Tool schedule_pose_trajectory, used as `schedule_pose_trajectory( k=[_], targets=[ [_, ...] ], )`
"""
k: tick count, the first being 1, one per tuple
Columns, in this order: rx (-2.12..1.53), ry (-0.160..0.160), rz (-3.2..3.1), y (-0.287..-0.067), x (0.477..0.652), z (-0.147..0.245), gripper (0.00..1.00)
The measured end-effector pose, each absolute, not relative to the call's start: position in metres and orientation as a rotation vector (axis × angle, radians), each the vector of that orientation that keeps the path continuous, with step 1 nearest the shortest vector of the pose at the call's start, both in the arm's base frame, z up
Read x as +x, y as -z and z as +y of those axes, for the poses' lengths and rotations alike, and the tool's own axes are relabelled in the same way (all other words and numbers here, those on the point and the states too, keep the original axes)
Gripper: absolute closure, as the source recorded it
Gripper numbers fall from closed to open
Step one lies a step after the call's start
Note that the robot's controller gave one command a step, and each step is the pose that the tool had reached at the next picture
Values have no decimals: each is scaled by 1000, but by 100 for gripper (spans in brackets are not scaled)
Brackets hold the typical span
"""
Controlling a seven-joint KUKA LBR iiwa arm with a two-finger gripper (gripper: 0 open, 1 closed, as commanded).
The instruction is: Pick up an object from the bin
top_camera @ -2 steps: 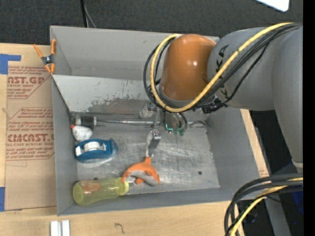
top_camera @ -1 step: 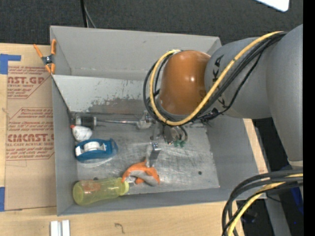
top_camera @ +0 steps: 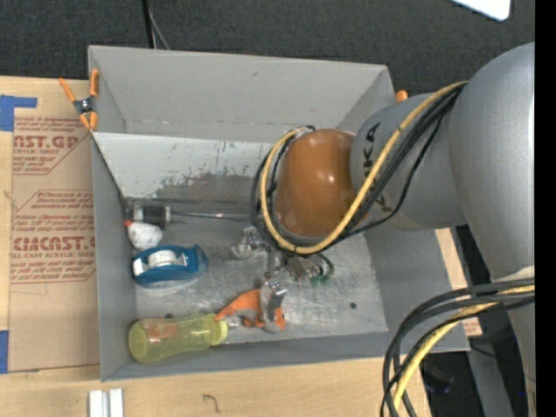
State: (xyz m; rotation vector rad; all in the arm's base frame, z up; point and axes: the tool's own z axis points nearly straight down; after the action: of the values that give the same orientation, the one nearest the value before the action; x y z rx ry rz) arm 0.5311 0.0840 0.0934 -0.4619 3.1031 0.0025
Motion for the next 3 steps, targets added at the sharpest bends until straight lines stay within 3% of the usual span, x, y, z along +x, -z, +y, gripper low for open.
schedule_pose_trajectory(
  k=[1,2,3],
  targets=[
    [-794,-4,3051,-75,527,62,100],
    [-794,-4,3051,-75,527,62,100],
    [-798,-2,3036,-187,522,51,100]
  ],
)
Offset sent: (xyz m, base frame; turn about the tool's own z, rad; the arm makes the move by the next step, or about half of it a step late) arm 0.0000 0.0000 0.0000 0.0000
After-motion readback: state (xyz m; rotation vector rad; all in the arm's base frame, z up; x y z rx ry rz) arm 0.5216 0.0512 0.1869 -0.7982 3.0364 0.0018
